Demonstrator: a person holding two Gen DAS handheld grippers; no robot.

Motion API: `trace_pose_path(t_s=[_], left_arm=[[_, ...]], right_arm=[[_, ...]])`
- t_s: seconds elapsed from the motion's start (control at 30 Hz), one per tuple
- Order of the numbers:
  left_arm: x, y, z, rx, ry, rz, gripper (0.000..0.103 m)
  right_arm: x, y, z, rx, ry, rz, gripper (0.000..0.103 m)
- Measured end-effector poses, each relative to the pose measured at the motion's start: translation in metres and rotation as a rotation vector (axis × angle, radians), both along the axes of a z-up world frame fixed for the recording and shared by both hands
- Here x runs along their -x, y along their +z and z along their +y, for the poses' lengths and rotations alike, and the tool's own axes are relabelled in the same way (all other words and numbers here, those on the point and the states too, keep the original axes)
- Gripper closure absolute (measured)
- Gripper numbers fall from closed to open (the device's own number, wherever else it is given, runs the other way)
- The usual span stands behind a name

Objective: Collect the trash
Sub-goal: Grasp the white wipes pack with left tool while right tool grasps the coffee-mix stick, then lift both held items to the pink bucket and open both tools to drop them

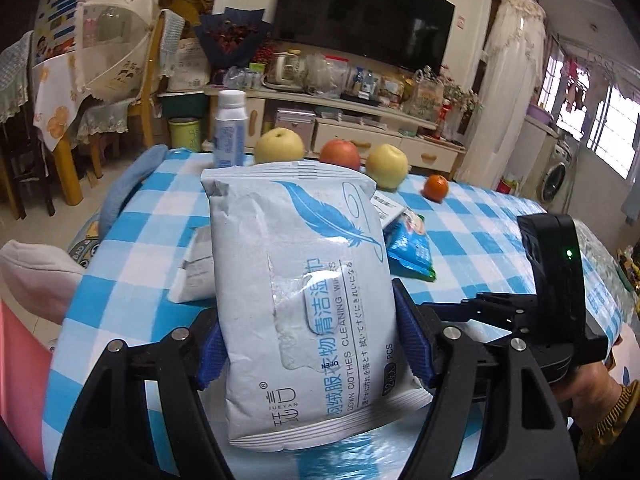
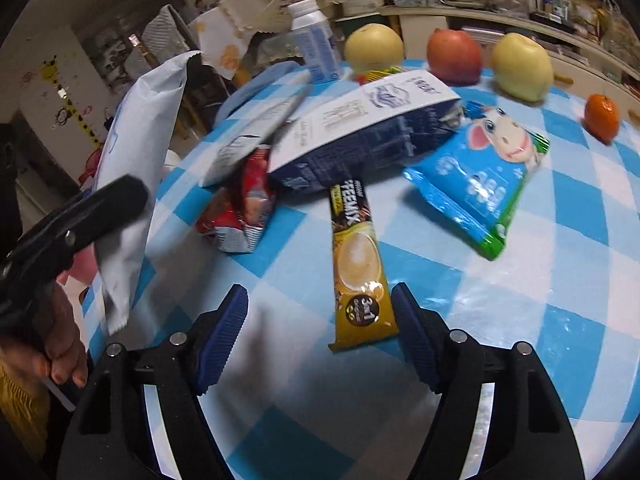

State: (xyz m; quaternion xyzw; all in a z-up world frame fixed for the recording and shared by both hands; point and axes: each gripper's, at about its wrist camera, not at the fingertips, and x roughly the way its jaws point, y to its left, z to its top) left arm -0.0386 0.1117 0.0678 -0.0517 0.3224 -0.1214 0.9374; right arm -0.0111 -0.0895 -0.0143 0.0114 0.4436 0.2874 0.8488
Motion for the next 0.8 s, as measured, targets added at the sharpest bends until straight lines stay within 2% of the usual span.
trace_pose_path(t_s=[0.1,0.13,0.17,0.27,0.4,0.53,0.6,0.8], left_arm=[[-0.001,0.0,0.011,0.002,0.018,-0.002,0.031],[-0.002,-0.001,0.015,0.0,0.025,0.003,0.031],[-0.003,-0.003,0.017,-0.002,0.028,0.007,0.031],[-0.005,-0.007,0.025,-0.007,0.044,0.023,0.031],[-0.007,-0.011,0.035,-0.004,0.06,0.027,0.031],[-0.004,-0.011,0.042,0.007,0.07,0.029,0.031],[-0.002,-0.009,0.044,0.017,0.072,0.021,0.031],[0.008,-0.003,0.053,0.031,0.087,-0.005,0.031]], right_arm=[[-0.008,-0.001,0.002,0.056,-0.048,-0.044,0.031],[-0.01,-0.004,0.005,0.075,-0.061,-0.044,0.034],[-0.014,-0.007,0.007,0.093,-0.073,-0.044,0.042],[-0.017,-0.007,0.014,0.13,-0.076,-0.074,0.052],[-0.013,-0.01,0.031,0.239,-0.058,-0.127,0.054],[-0.011,-0.009,0.036,0.246,-0.058,-0.132,0.061],[-0.009,-0.009,0.037,0.245,-0.051,-0.134,0.075],[0.005,-0.011,0.045,0.267,-0.039,-0.146,0.081]])
